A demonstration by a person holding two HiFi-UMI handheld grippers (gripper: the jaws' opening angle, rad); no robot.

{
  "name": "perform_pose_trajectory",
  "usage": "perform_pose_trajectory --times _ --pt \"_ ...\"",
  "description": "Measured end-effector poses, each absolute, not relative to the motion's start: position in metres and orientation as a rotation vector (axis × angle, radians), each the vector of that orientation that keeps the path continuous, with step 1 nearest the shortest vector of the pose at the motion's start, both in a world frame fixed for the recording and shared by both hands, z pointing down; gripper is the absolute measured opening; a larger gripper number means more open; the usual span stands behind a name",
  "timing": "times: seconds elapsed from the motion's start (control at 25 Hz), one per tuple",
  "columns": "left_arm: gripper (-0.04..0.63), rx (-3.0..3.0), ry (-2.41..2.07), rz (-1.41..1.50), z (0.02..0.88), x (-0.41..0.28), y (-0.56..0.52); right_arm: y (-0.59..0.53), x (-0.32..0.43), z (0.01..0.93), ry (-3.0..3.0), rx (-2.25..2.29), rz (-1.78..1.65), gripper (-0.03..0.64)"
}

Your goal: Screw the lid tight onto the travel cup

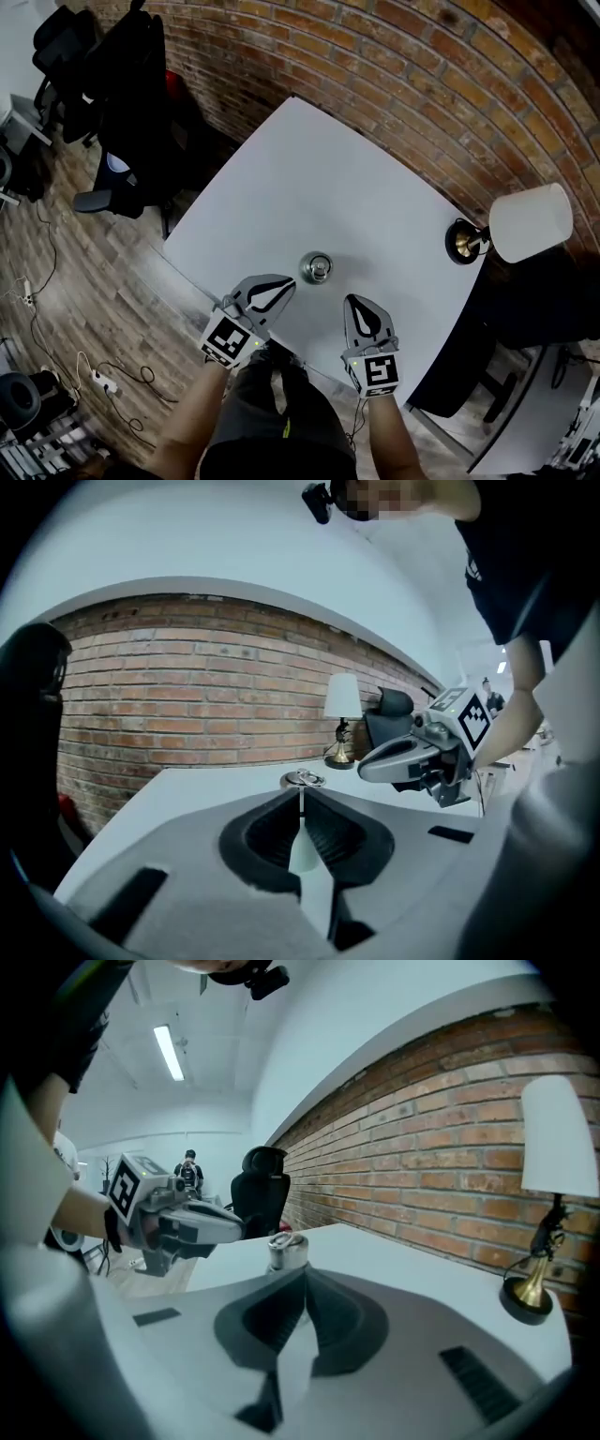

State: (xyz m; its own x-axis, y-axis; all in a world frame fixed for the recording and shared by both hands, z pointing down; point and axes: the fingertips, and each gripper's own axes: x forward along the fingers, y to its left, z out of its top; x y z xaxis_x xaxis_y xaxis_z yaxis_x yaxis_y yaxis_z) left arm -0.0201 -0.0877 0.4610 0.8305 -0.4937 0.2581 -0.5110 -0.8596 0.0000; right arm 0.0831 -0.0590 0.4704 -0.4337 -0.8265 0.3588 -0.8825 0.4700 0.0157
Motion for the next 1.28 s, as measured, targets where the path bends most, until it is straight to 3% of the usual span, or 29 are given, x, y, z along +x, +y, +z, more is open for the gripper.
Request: perform_pose_trajectory --times 0.52,1.28 --pt "0.025 2.891 -1.197 0.336 0.375 -0.054 -0.075 -0.039 0.121 0.378 -2.421 1.621 0.159 0.012" --pt "0.025 2.943 -1.415 -0.027 0.213 -0.100 -0.051 -0.014 0.145 0.229 -2.477 1.789 -0.161 0.012"
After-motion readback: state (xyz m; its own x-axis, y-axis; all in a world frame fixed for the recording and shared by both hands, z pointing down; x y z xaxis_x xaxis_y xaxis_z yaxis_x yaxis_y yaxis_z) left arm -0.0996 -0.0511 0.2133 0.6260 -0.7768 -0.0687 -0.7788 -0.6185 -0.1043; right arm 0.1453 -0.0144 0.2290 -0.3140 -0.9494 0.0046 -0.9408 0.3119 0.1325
